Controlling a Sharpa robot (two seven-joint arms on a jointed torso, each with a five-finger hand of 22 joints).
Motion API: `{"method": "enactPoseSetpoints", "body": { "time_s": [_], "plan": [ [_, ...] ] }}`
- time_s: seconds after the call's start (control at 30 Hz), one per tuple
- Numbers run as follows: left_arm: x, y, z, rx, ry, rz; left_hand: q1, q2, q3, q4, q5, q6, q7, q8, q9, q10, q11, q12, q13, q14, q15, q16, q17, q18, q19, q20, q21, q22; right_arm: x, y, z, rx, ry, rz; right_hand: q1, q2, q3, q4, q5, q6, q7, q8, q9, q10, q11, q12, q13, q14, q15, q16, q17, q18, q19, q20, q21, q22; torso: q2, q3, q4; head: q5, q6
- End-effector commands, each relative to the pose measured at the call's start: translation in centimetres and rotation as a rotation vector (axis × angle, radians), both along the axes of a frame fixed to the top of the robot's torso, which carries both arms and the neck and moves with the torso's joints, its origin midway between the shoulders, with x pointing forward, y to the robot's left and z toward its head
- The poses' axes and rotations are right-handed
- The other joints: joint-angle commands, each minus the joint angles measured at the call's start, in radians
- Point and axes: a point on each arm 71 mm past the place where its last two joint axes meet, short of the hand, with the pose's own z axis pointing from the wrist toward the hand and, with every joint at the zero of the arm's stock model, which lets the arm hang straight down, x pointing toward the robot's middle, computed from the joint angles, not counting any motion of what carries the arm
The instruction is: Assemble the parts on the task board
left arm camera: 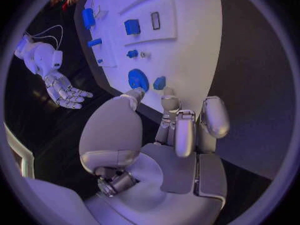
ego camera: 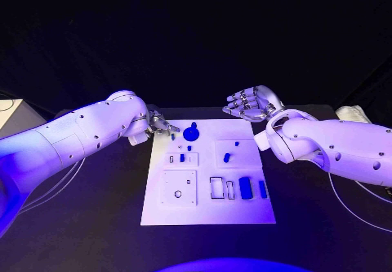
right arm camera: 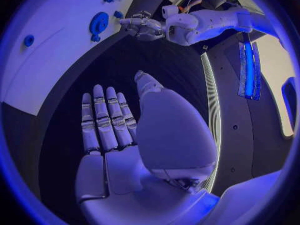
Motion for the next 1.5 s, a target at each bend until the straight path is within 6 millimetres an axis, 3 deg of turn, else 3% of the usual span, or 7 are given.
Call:
{"method": "enactPoseSetpoints", "body": {
  "time_s": [0.03, 0.5, 0.97, 1.3, 1.4, 1.5],
  "plan": [
    [-0.14, -0.39, -0.14, -0.006, 0.018, -0.023, 0.001, 0.011, -0.007, 0.001, -0.002, -0.004, 0.002, -0.004, -0.002, -0.007, 0.001, -0.005, 0.001, 0.076, 0.007, -0.004, 0.198, 0.006, -0.002, 0.003, -0.003, 0.0, -0.02, 0.13, 0.03, -0.001, -0.007, 0.009, -0.002, 0.008, 0.005, -0.001, 0.003, 0.008, 0.017, -0.004, -0.001, -0.004, 0.005, -0.004, -0.001, -0.003, 0.001, -0.003, -0.001, 0.011, -0.008, -0.002, -0.007, -0.002, 0.0, -0.0004, 0.0014, -0.001, -0.002],
    [-0.24, -0.55, -0.52, -0.002, 0.027, -0.021, 0.068, 0.045, 0.016, -0.001, 0.007, 0.023, 0.0, -0.018, -0.035, -0.005, 0.0, 0.003, 0.001, 0.077, 0.006, -0.001, 0.201, 0.006, -0.001, 0.007, -0.002, 0.005, 0.01, 0.14, -0.02, -0.003, -0.001, 0.008, -0.002, 0.009, 0.007, -0.001, 0.004, 0.009, 0.018, -0.004, -0.001, -0.003, 0.006, -0.004, -0.001, -0.004, 0.001, -0.003, -0.002, 0.011, -0.016, -0.001, -0.011, -0.004, 0.0, 0.0001, 0.0011, -0.001, -0.001],
    [-0.4, -0.82, -0.74, -0.01, 0.039, -0.026, 0.112, 0.057, 0.038, -0.003, 0.008, 0.034, -0.003, -0.02, -0.047, -0.006, -0.003, 0.006, 0.0, 0.077, 0.004, -0.001, 0.201, 0.007, -0.002, 0.006, -0.002, 0.005, 0.02, 0.12, -0.04, -0.004, 0.002, 0.006, -0.002, 0.01, 0.008, -0.001, 0.004, 0.01, 0.018, -0.004, -0.001, -0.003, 0.006, -0.004, -0.001, -0.005, 0.002, -0.003, -0.003, 0.011, -0.019, -0.001, -0.013, -0.005, 0.0, 0.0007, 0.0017, -0.001, -0.004],
    [-0.46, -0.96, -0.72, -0.04, 0.039, -0.024, 0.215, 0.071, 0.093, -0.007, 0.007, 0.052, -0.019, 0.015, -0.037, 0.0, -0.017, 0.011, 0.001, 0.078, -0.007, 0.001, 0.203, 0.006, -0.001, -0.001, -0.002, 0.01, 0.04, 0.09, -0.05, -0.005, 0.003, 0.005, -0.002, 0.01, 0.008, -0.001, 0.004, 0.01, 0.018, -0.004, -0.001, -0.003, 0.006, -0.004, -0.001, -0.005, 0.002, -0.003, -0.003, 0.011, -0.019, -0.001, -0.013, -0.005, 0.0, 0.0, 0.0005, 0.0, -0.006],
    [-0.48, -0.93, -0.68, -0.062, 0.038, -0.018, 0.289, 0.075, 0.167, -0.016, 0.006, 0.041, -0.029, 0.067, 0.002, 0.005, -0.027, 0.011, -0.001, 0.078, -0.016, 0.001, 0.203, 0.006, 0.0, -0.008, -0.001, 0.014, 0.06, 0.07, -0.07, -0.005, 0.004, 0.005, -0.002, 0.01, 0.008, -0.001, 0.004, 0.01, 0.018, -0.004, -0.001, -0.002, 0.006, -0.003, -0.001, -0.005, 0.002, -0.003, -0.003, 0.011, -0.02, -0.001, -0.014, -0.006, 0.0, -0.0002, 0.0004, -0.001, -0.007],
    [-0.5, -0.89, -0.64, -0.081, 0.038, -0.013, 0.312, 0.074, 0.218, -0.021, 0.007, 0.03, -0.032, 0.101, 0.031, 0.01, -0.031, 0.013, 0.0, 0.079, -0.018, 0.003, 0.205, 0.005, 0.0, -0.01, -0.001, 0.015, 0.09, 0.05, -0.08, -0.006, 0.005, 0.005, -0.002, 0.01, 0.009, -0.002, 0.004, 0.01, 0.018, -0.004, -0.001, -0.002, 0.006, -0.003, -0.001, -0.006, 0.002, -0.003, -0.003, 0.011, -0.023, -0.001, -0.015, -0.006, 0.0, -0.0003, 0.0011, 0.0, -0.01]
  ]
}}
